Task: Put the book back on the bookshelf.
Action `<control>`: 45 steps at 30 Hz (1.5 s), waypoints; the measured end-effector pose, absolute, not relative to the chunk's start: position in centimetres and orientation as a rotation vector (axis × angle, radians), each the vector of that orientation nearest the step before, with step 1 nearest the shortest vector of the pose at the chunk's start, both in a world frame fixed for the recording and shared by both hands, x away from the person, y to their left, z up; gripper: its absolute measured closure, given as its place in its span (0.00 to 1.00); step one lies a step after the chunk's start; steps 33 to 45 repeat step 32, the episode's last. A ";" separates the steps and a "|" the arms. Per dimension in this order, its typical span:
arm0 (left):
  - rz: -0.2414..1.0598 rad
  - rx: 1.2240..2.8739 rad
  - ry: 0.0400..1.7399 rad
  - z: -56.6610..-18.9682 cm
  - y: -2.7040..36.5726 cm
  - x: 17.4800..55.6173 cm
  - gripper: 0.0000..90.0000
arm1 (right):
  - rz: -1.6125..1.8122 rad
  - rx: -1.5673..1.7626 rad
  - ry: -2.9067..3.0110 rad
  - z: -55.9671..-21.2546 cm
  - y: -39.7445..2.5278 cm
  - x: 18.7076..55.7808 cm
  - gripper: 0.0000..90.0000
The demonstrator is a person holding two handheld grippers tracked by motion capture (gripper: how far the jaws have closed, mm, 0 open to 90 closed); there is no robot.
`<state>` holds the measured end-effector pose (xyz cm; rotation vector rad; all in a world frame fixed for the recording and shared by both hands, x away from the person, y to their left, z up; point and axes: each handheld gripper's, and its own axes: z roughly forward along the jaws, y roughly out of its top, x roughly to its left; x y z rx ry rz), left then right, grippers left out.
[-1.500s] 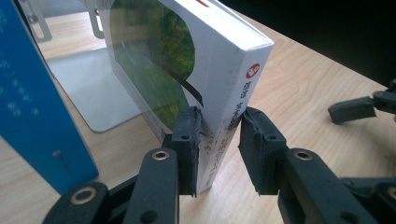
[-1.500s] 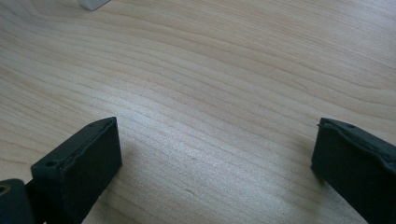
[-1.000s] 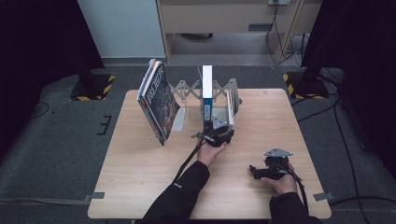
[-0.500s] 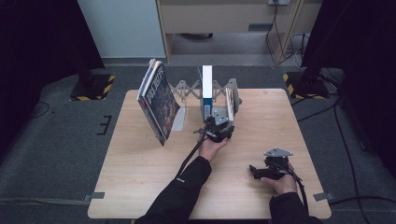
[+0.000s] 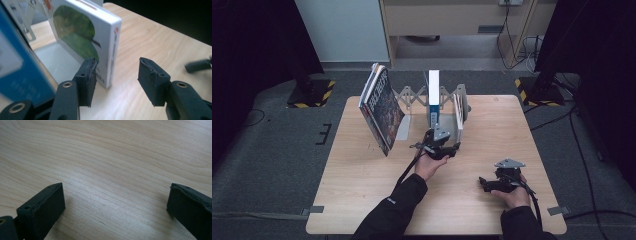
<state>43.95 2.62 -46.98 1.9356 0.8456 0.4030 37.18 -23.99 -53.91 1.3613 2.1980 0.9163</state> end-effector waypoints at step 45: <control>0.259 2.080 0.970 -51.1 16.2 37.0 0.22 | 0.916 1.377 2.189 -53.7 -24.2 37.1 0.09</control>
